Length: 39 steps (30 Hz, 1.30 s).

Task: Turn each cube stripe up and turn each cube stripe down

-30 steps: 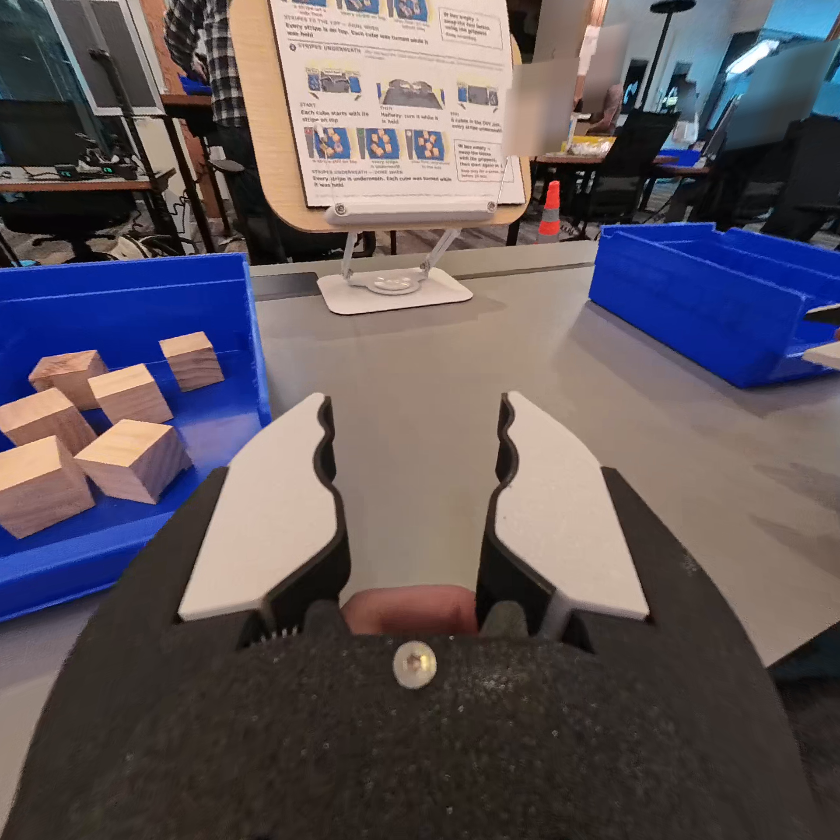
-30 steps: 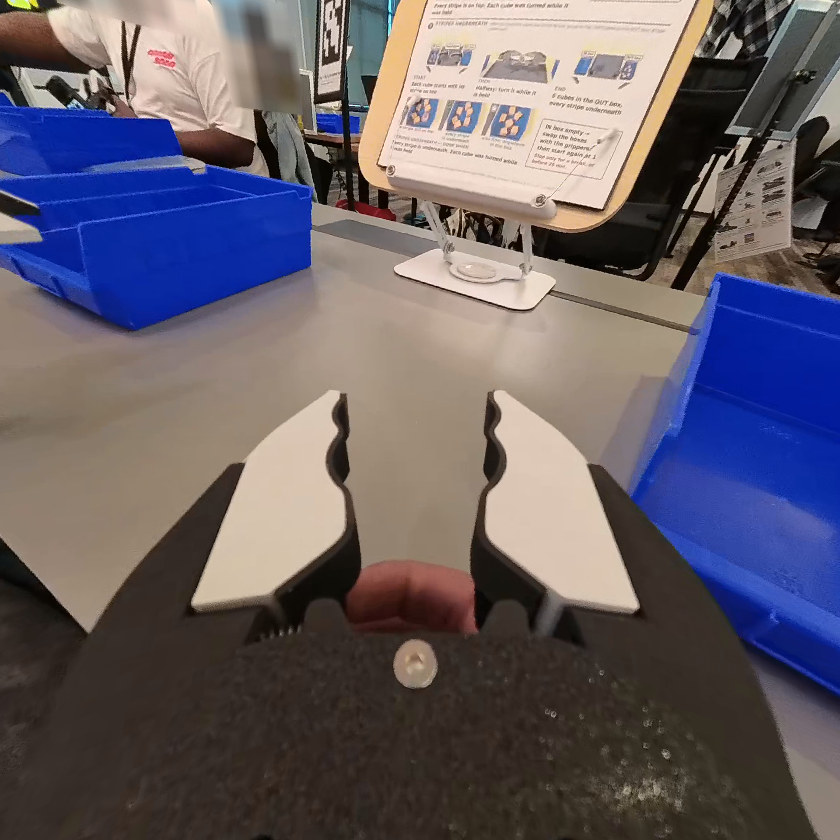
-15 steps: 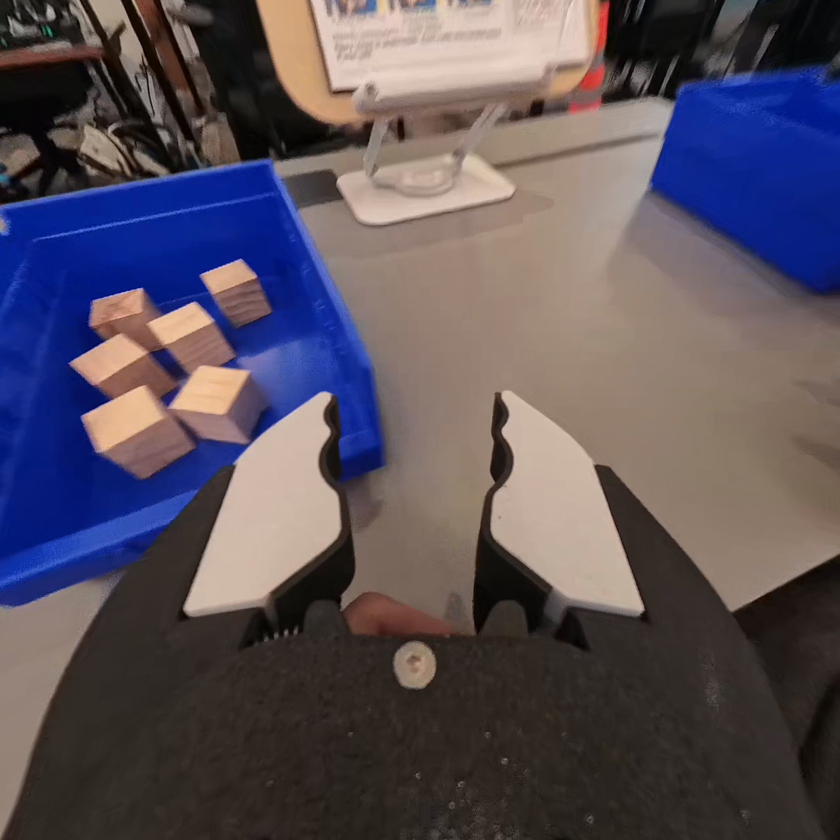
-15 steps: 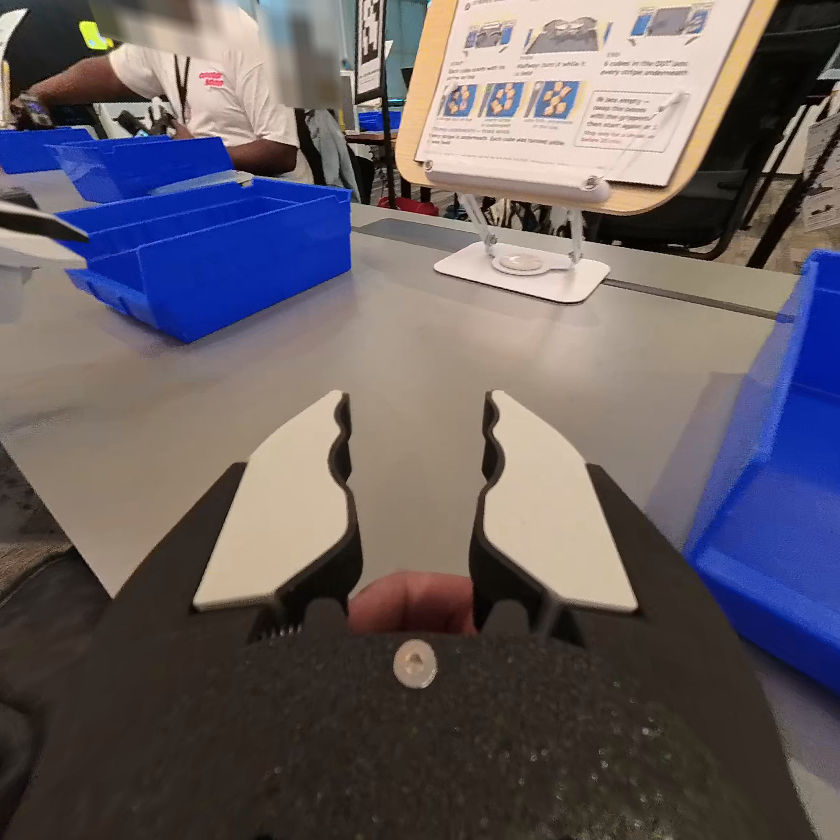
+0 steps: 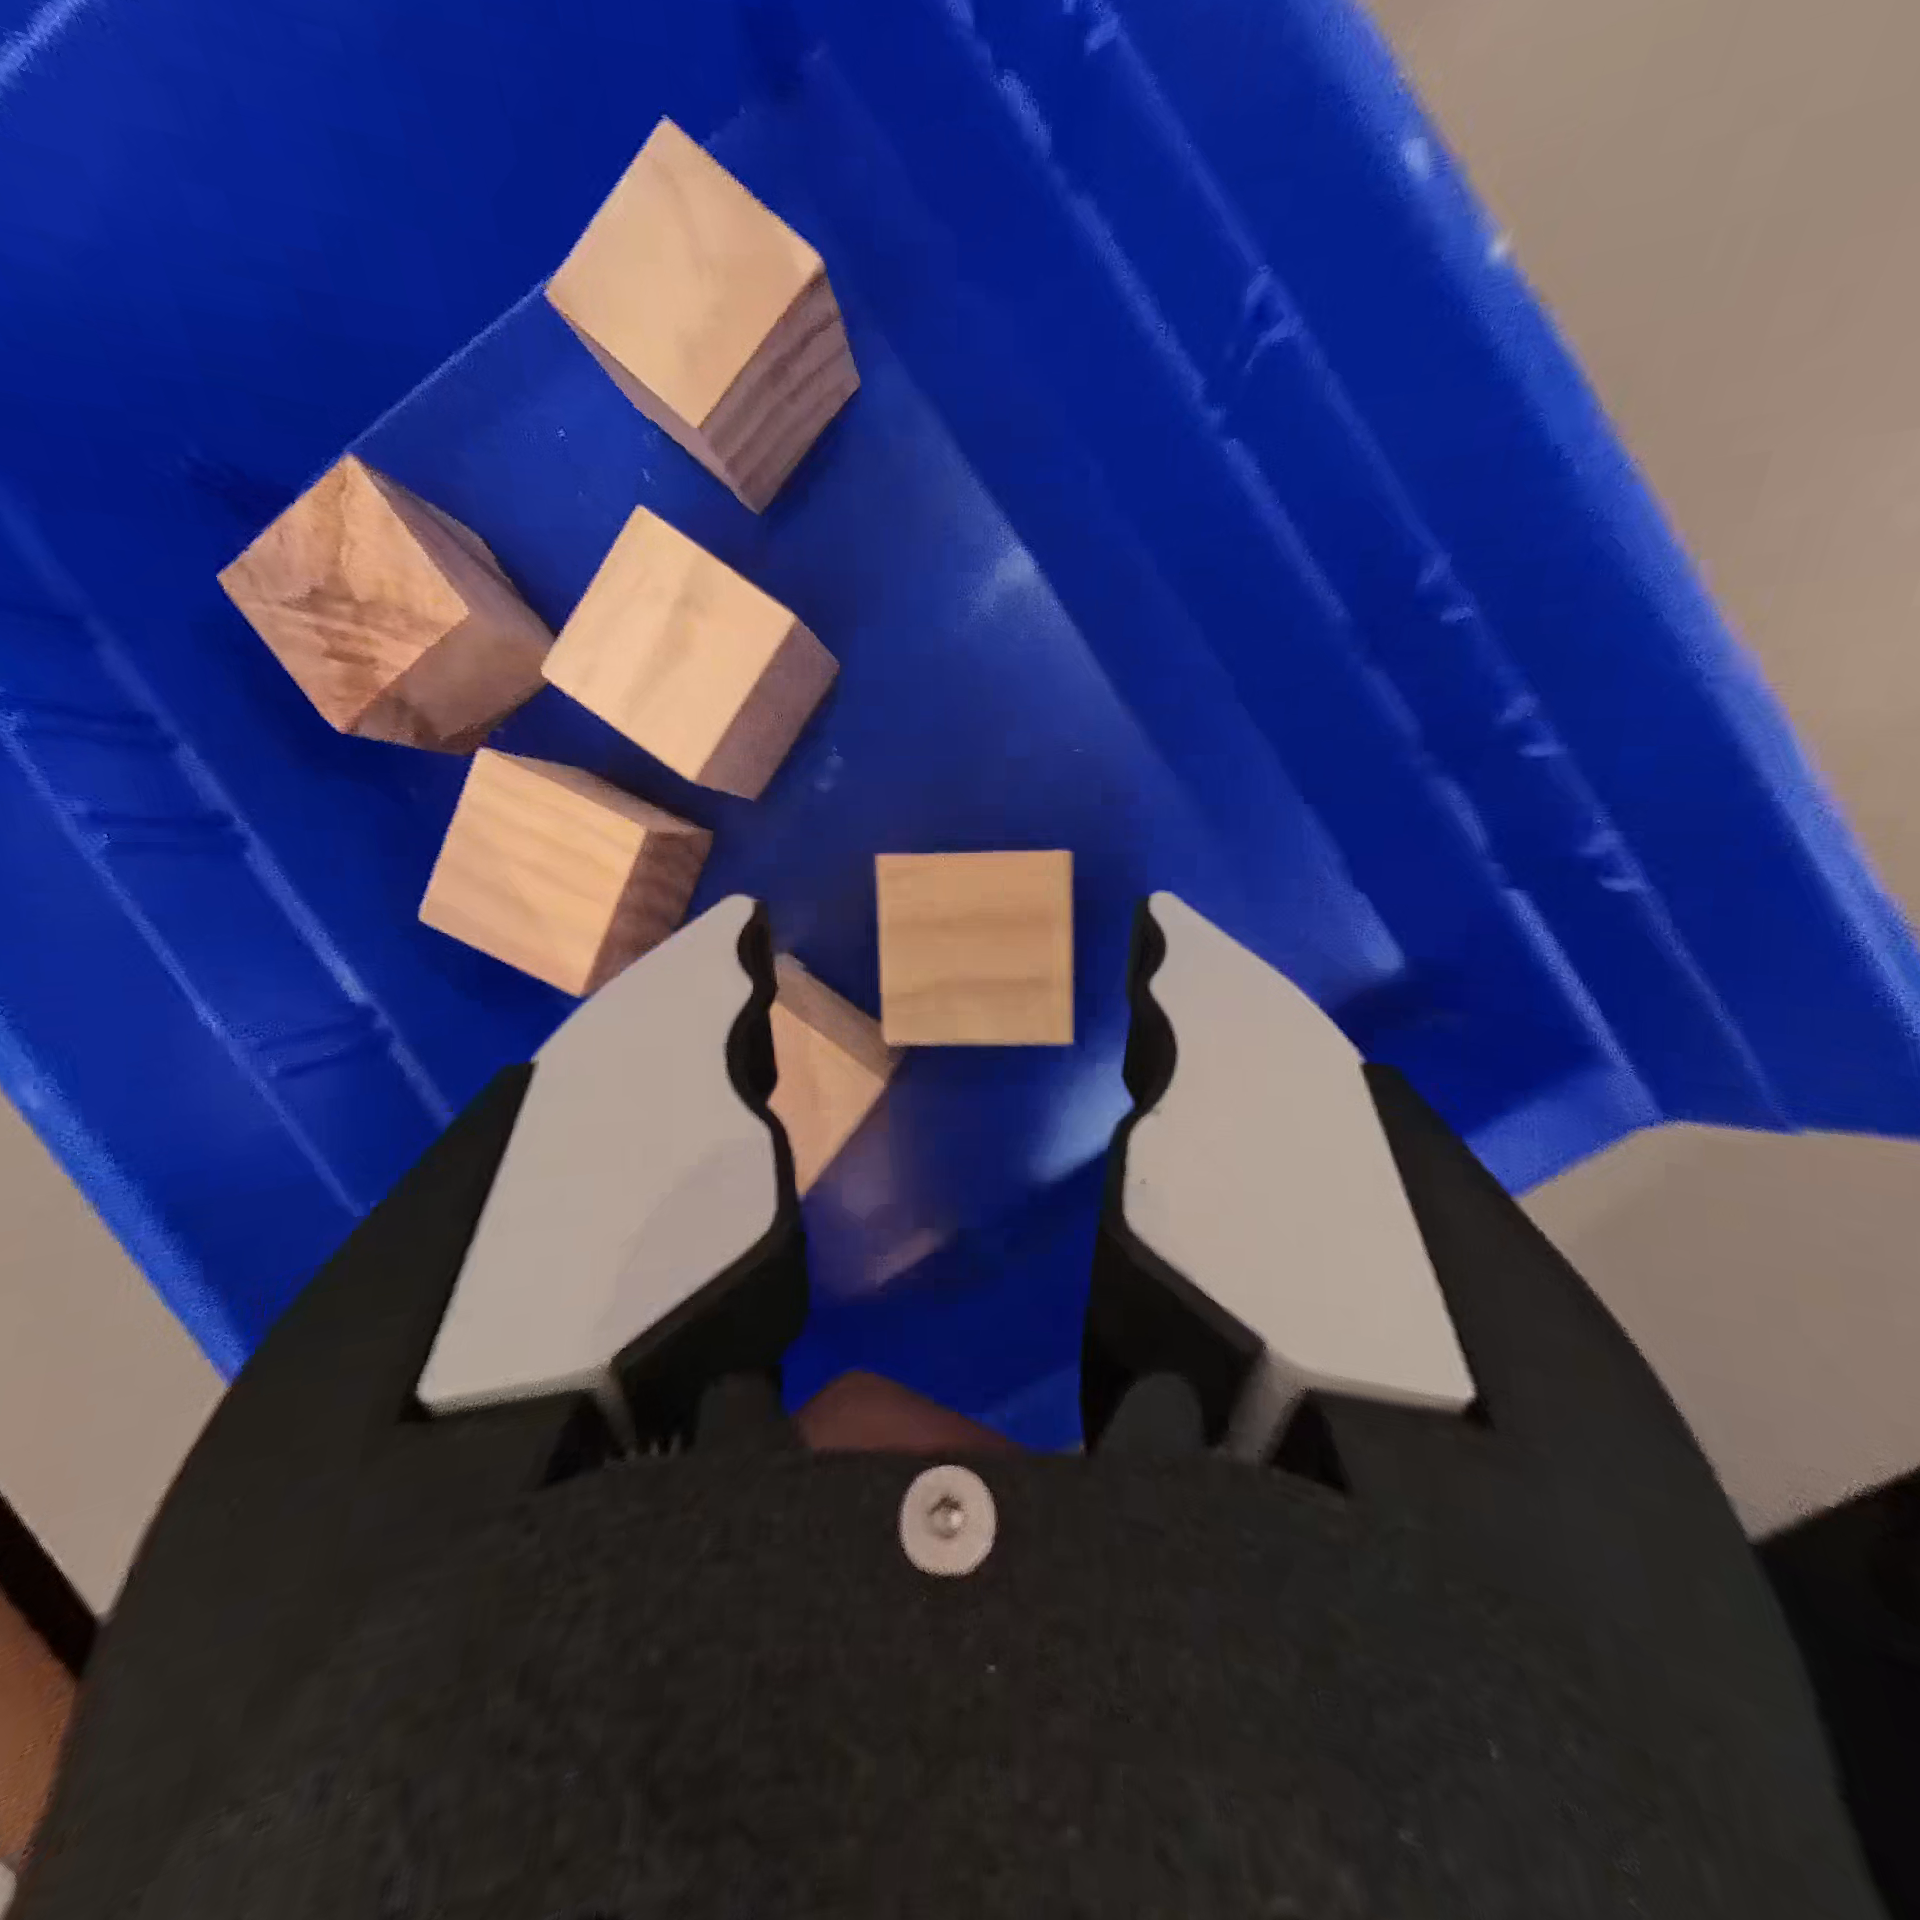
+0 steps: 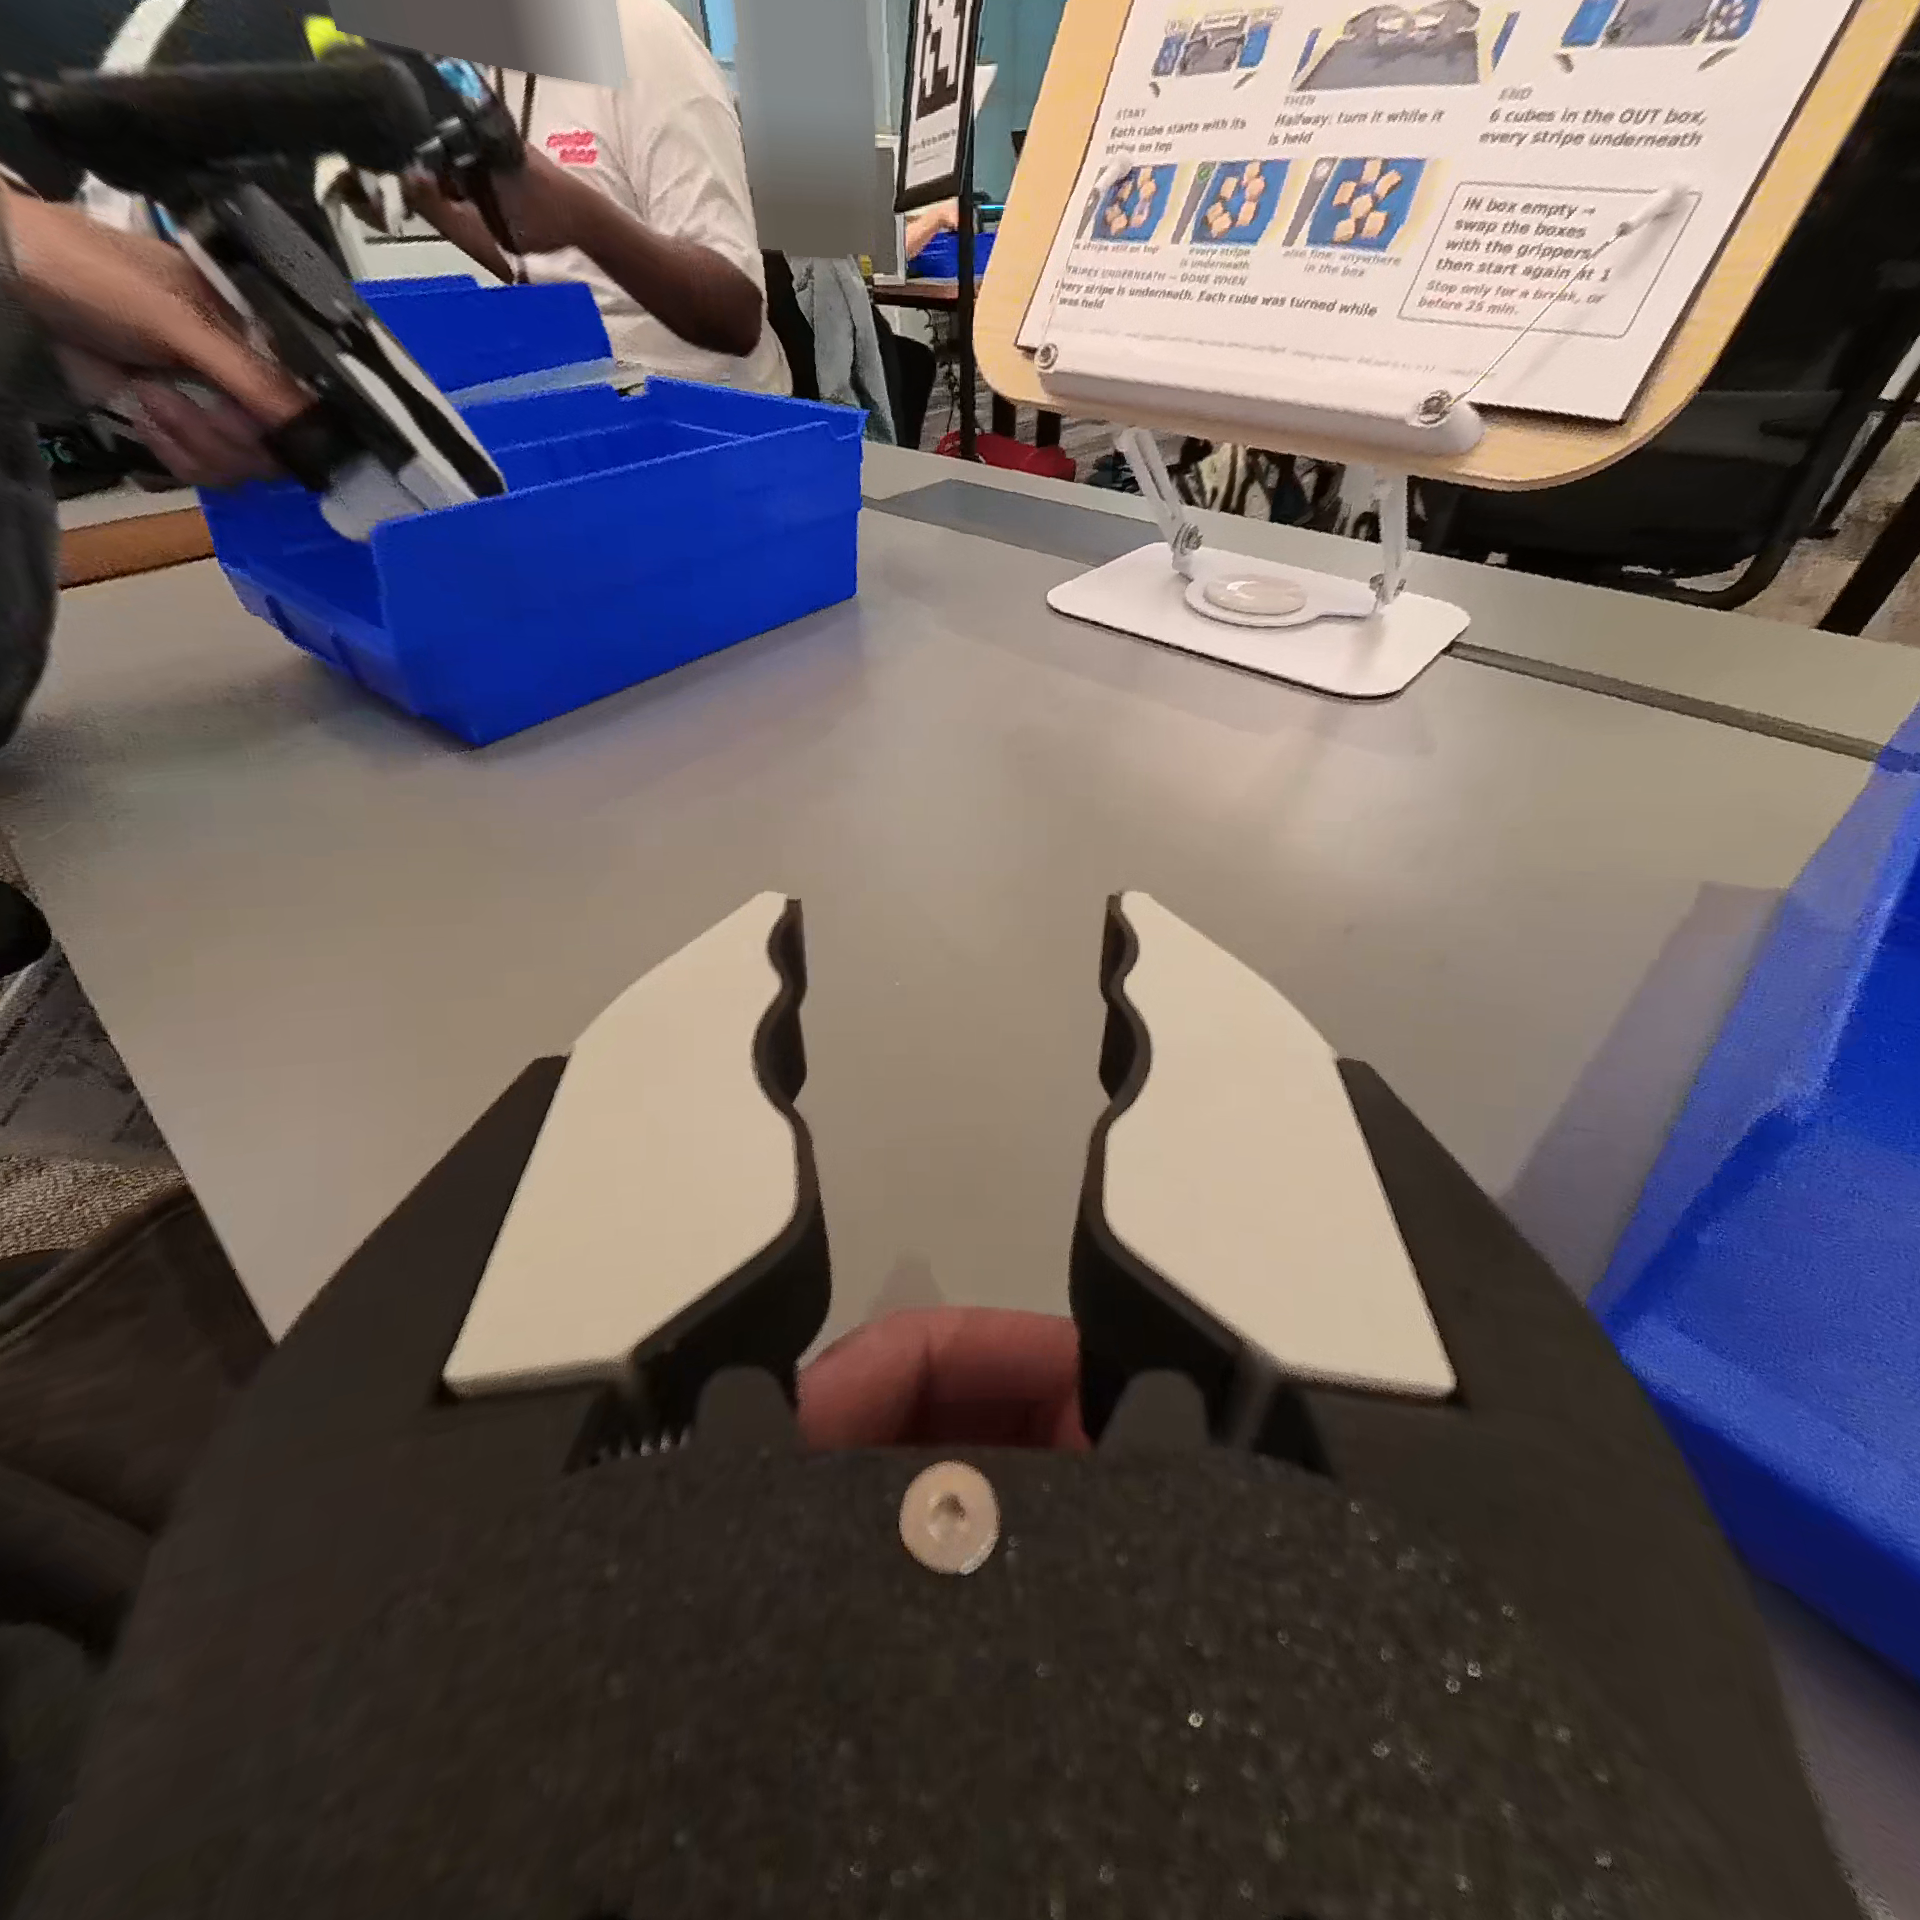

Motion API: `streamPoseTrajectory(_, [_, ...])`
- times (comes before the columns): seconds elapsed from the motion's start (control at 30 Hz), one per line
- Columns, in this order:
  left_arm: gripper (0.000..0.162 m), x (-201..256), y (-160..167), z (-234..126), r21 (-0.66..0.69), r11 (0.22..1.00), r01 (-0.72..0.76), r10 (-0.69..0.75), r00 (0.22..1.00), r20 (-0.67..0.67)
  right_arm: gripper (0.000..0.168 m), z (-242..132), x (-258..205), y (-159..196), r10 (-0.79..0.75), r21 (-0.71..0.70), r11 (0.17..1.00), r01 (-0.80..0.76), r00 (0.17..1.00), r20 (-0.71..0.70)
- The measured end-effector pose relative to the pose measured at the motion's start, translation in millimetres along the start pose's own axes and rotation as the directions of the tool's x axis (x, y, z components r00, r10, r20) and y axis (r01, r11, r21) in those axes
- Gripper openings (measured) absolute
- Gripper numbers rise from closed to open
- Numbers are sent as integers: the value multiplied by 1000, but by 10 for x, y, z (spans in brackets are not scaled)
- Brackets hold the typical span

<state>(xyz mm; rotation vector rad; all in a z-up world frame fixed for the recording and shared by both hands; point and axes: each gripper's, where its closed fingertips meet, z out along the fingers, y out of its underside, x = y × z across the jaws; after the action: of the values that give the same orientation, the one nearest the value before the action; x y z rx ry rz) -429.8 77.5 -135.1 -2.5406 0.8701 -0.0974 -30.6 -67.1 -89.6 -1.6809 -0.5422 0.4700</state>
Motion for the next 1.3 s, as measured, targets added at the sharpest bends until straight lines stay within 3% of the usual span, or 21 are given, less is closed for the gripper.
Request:
streamPoseTrajectory(0.2, [51, 77, 170, 316, -95, 993, -67, 64, 997, -35, 54, -29, 9, 63, 24, -20, 1000, -24, 1000, 6])
streamPoseTrajectory(0.43, [44, 56, 192, 259, -109, 992, -64, 65, 998, 3, 54, 0, -51, 96, 20, -42, 999, -19, 1000, 22])
streamPoseTrajectory(0.6, [44, 22, -40, -80, 50, 999, -12, 13, 1000, -26, 53, 12, -39, 84, 31, -42, 999, -30, 999, 24])
streamPoseTrajectory(0.73, [44, 214, -467, -479, 292, 952, 89, -36, 983, -180, 52, 85, -42, 12, 163, -51, 986, -158, 981, 106])
streamPoseTrajectory(0.93, [44, 1177, -1182, -972, 574, 783, 239, 130, 840, -527, 51, 354, -201, -344, 466, -138, 883, -448, 808, 360])
streamPoseTrajectory(1.1, [44, 1881, -1623, -1085, 563, 701, 438, 179, 655, -734, 58, 769, -358, -708, 620, -265, 767, -584, 569, 540])
streamPoseTrajectory(1.2, [44, 2184, -1765, -1085, 518, 673, 528, 192, 551, -812, 65, 998, -455, -805, 607, -258, 767, -588, 534, 588])
streamPoseTrajectory(1.3, [44, 2432, -1771, -928, 490, 709, 506, 186, 537, -823, 67, 1082, -557, -815, 589, -236, 773, -588, 528, 612])
